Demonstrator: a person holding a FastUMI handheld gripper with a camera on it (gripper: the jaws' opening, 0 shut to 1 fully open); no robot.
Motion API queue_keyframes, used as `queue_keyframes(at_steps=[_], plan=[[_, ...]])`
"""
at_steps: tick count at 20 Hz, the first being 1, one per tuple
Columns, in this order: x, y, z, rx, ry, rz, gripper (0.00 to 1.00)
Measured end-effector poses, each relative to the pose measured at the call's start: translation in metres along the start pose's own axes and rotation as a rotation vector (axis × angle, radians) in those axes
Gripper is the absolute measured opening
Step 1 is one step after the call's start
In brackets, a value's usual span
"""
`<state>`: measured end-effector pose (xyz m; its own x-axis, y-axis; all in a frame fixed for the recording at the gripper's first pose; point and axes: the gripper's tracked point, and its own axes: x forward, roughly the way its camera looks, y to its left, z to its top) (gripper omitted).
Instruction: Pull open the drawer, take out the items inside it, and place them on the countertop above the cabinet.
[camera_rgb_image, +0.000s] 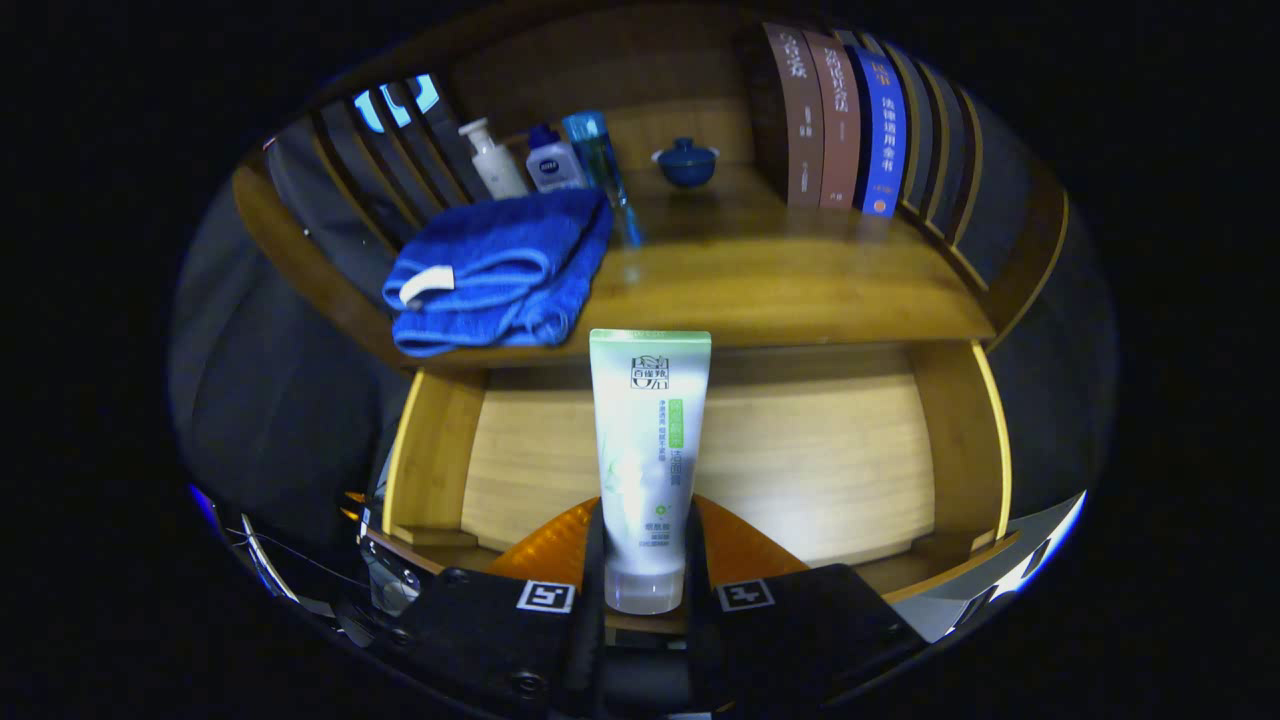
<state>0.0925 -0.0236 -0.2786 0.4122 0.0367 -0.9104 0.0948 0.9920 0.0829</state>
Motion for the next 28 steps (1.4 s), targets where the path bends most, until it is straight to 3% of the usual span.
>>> queue_keyframes(at_steps=[9,14,20,24,28], plan=[[0.067,-0.015,0.126,0.023,-0.01,-0.051,0.37],[0.098,-0.022,0.151,-0.032,0.02,-0.119,0.37],[0.119,-0.033,0.147,-0.04,0.085,-0.161,0.37],[0.116,-0.035,0.154,-0.039,0.049,-0.162,0.49],[0.099,-0.03,0.162,-0.029,0.007,-0.145,0.74]])
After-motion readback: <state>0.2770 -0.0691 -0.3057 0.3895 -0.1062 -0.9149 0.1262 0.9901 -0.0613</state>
